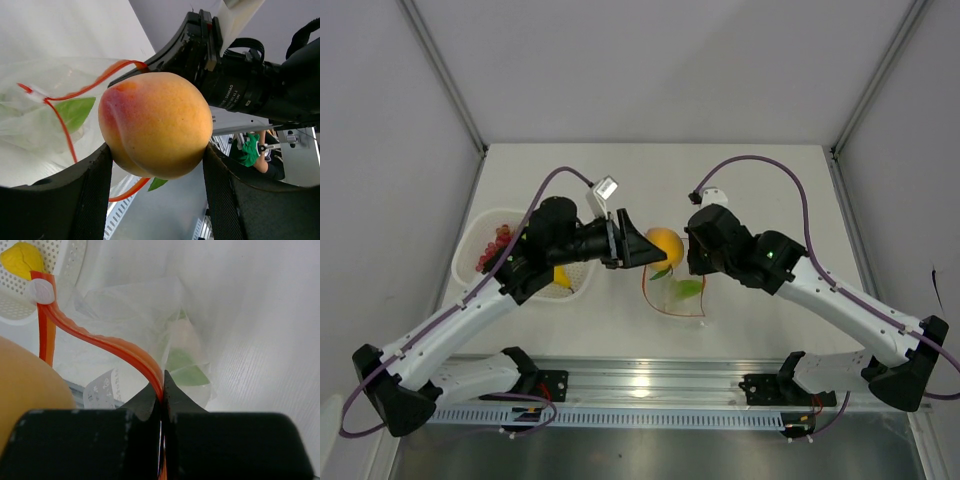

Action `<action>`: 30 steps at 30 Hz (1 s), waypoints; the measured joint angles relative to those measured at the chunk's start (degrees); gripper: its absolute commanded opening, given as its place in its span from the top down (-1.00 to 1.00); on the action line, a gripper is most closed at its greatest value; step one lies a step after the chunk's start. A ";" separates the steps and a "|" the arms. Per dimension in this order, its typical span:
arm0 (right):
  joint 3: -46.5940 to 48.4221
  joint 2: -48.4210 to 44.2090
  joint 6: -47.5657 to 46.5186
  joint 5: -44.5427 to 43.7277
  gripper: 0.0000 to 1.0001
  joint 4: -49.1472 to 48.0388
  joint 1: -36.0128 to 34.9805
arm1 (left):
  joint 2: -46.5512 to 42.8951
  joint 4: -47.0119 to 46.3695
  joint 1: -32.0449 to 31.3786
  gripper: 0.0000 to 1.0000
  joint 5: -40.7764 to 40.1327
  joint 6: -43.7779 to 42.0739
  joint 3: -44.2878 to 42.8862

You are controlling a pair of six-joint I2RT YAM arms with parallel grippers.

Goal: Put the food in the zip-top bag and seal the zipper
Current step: Place the fake fruit in the zipper food storage bag.

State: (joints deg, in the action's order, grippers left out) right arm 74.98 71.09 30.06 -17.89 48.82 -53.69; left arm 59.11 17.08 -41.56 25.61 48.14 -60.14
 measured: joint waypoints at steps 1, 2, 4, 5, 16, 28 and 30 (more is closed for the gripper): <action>0.00 0.02 0.20 -0.15 1.00 0.09 -0.07 | 0.28 -0.24 -1.01 0.99 -0.28 0.04 0.00; 0.00 0.02 0.37 -0.28 1.00 0.17 -0.11 | 0.55 -0.31 -1.92 0.99 -0.66 0.07 0.00; 0.02 0.07 0.57 -0.55 1.00 0.39 -0.22 | 0.98 -0.02 -3.28 0.99 -1.77 0.17 0.00; 0.02 0.07 0.83 -0.76 1.00 0.66 -0.22 | 1.14 0.20 -3.65 0.99 -2.56 0.39 0.00; 0.04 0.07 1.75 -1.09 1.00 0.61 -0.52 | 3.78 6.49 -5.35 0.88 -10.56 0.92 0.11; 0.07 0.07 1.90 -1.14 1.00 0.59 -1.01 | 9.38 13.29 -8.41 -0.95 -18.27 0.31 -2.86; 0.07 0.07 1.90 -1.14 1.00 0.61 -1.05 | 9.38 13.84 -8.74 -0.99 -19.67 0.39 -3.52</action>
State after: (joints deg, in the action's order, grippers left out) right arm 75.05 71.16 31.97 -19.03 49.43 -54.74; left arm 68.49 30.92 -50.30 5.93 48.53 -63.66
